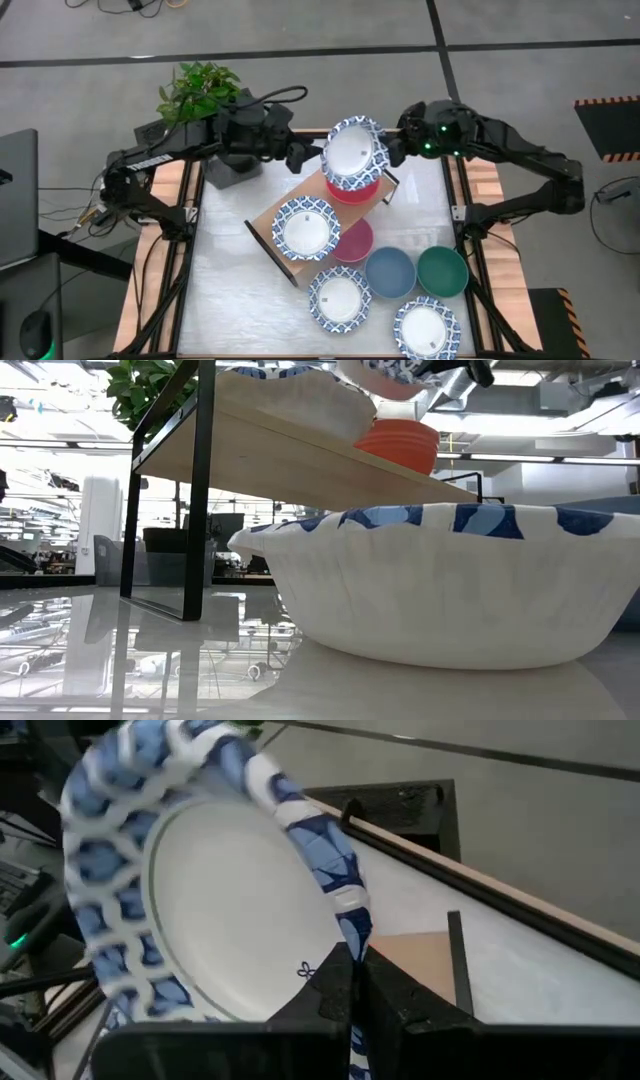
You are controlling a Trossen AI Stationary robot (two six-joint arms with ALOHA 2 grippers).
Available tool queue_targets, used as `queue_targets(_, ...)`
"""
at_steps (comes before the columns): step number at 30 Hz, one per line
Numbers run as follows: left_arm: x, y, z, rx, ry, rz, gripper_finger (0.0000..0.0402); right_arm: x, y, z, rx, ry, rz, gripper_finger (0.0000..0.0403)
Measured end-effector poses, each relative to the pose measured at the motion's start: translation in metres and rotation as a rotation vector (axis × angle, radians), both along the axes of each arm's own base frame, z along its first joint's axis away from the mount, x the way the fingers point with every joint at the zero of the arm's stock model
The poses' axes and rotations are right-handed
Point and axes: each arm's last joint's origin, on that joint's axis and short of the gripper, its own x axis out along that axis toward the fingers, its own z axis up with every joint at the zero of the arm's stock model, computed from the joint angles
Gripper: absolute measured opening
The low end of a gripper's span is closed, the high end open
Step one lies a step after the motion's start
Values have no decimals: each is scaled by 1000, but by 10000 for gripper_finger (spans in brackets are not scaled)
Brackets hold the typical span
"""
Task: Place and stack bowls onto a shelf
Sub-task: Stack the white patterned bowl on top of the white patterned bowl on the shelf
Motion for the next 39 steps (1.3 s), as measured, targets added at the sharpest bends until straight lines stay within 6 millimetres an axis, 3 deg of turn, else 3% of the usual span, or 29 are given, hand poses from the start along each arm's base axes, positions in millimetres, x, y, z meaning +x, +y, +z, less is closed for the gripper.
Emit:
queue_targets(17, 33, 2, -25, -27, 60, -50, 222, 2, -1, 0, -2, -2, 6, 33)
queue_targets(32, 29, 3, -29, -44, 108, 28, 80, 2, 0, -1, -23, 12, 18, 35)
queue_targets(39, 29, 3, -29, -41, 109, 31, 50, 3, 0, 0, -94, 43, 65, 81)
